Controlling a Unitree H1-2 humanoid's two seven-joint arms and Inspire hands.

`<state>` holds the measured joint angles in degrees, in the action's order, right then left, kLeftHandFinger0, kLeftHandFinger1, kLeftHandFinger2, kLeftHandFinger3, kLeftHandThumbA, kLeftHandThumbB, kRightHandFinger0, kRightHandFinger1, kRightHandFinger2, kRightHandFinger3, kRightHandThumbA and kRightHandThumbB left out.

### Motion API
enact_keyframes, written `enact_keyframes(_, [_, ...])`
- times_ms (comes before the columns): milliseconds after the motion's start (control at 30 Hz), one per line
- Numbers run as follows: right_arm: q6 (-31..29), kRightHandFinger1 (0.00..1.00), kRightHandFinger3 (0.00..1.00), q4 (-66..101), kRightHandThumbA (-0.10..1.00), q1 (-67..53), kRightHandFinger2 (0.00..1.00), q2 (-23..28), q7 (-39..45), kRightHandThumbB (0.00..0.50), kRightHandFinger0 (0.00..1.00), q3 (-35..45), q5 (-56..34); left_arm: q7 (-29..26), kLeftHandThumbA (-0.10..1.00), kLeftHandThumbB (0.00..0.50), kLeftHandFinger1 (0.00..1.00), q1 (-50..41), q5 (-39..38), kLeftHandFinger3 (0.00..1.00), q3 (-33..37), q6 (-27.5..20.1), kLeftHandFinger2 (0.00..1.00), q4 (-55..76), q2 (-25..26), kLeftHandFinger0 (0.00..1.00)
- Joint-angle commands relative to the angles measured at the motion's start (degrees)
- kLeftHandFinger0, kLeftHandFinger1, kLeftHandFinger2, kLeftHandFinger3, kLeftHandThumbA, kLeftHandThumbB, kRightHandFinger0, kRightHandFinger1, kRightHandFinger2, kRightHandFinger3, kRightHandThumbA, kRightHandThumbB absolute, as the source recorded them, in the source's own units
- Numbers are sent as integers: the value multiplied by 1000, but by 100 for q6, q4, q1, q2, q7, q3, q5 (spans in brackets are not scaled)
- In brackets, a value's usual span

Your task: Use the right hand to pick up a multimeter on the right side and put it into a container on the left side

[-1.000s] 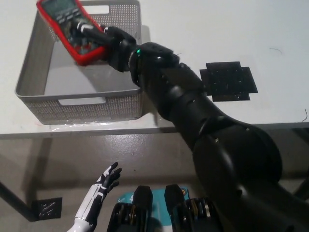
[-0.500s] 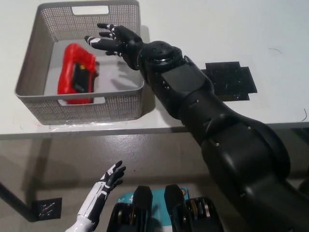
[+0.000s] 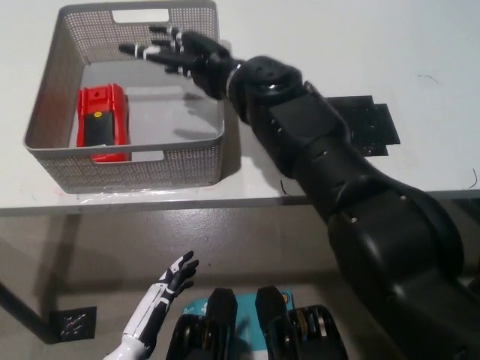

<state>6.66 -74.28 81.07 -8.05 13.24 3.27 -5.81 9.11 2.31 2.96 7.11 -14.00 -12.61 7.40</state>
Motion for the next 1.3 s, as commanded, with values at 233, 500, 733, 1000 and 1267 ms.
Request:
enact_keyframes(233, [935, 1000, 1000, 4075, 1000, -1192, 1000, 642, 1055, 402, 1000, 1133, -1822, 9, 1000, 389, 1000, -141, -46, 1000, -90, -204, 1000, 176, 63, 1000])
enact_keyframes(500, [2027, 1000, 1000, 7138, 1000, -2935, 1000, 923, 992, 445, 1000, 1411, -3741, 63, 1000, 386, 1000, -213, -326, 1000, -181, 10, 1000, 193, -8, 1000])
enact_keyframes(733, [1687, 1000, 1000, 9417, 1000, -4723, 1000, 1209, 1042, 500, 1000, 1186, -3334, -11, 1000, 364, 1000, -285, -300, 1000, -237, 36, 1000, 190, -24, 1000])
enact_keyframes(1000, [420, 1000, 1000, 10534, 1000, -6755, 1000, 1391, 1328, 474, 1000, 624, -2409, -116, 1000, 380, 1000, -279, -205, 1000, -279, -54, 1000, 81, -41, 1000])
enact_keyframes(1267, [-1606, 1000, 1000, 9601, 1000, -8286, 1000, 1174, 1136, 417, 1000, -139, -379, -91, 1000, 375, 1000, -310, -230, 1000, -285, 17, 1000, 86, -71, 1000])
